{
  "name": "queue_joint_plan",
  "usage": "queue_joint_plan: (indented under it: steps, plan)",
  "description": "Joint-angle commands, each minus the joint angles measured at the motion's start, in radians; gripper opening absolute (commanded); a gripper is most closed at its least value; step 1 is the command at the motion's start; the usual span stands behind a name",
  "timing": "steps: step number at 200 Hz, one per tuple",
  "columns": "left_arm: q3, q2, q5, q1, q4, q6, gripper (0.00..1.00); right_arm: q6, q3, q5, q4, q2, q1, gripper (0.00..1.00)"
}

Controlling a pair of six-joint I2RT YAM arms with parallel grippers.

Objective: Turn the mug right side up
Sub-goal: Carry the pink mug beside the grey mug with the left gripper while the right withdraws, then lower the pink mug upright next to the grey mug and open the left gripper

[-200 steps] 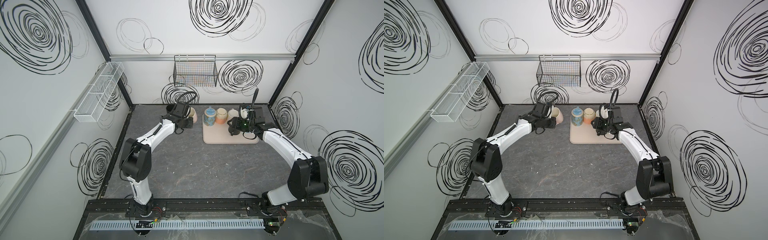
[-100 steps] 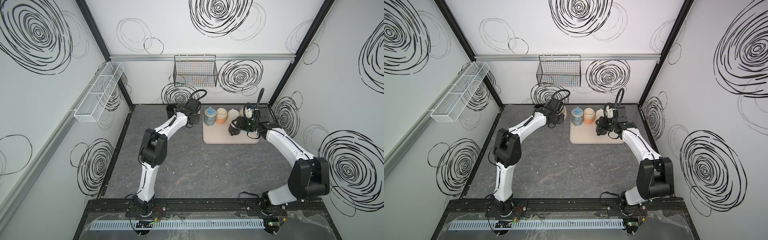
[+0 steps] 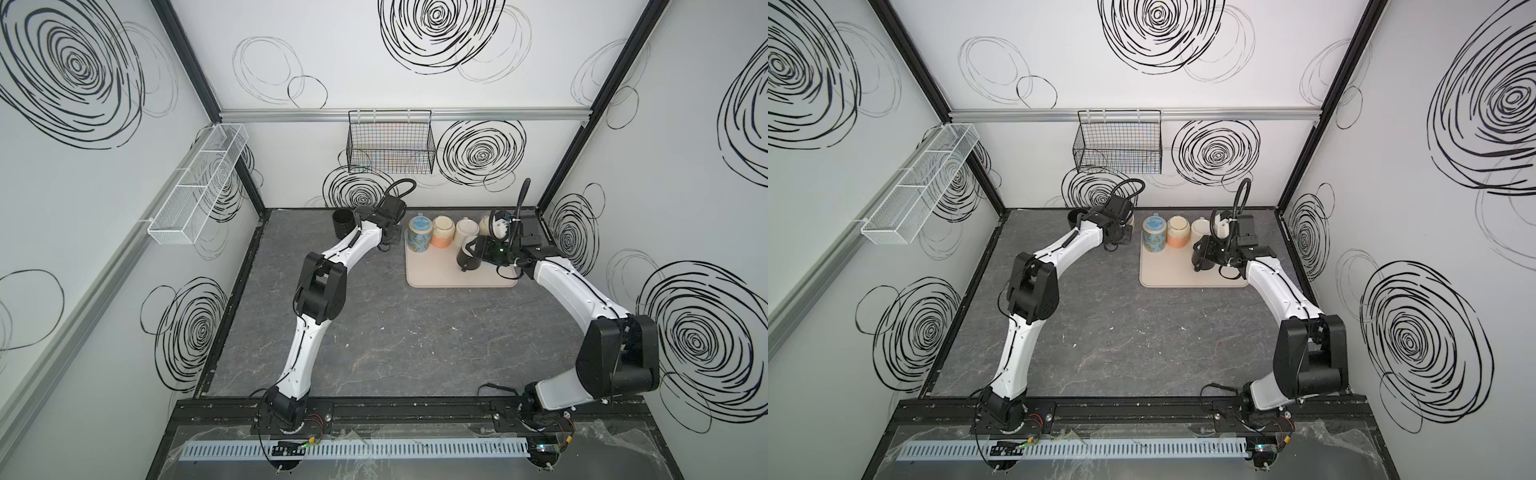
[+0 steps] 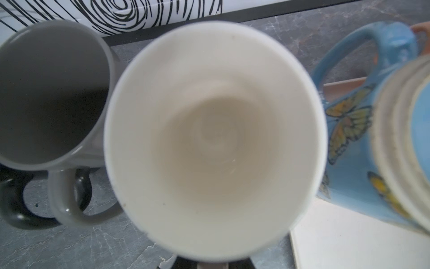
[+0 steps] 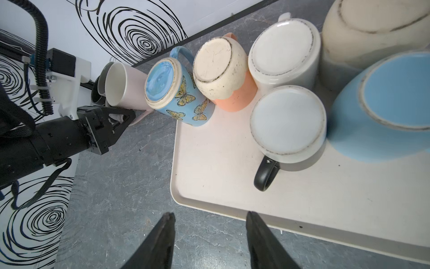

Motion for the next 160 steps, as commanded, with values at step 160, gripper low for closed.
queue_joint_plan:
  steps: [160]
  plan:
    - [0.064,0.068,-0.085,0.027,0.077,-0.022,0.25,-0.036,-0.029,-0.017,-0.049,-0.035,-0.032,0.53]
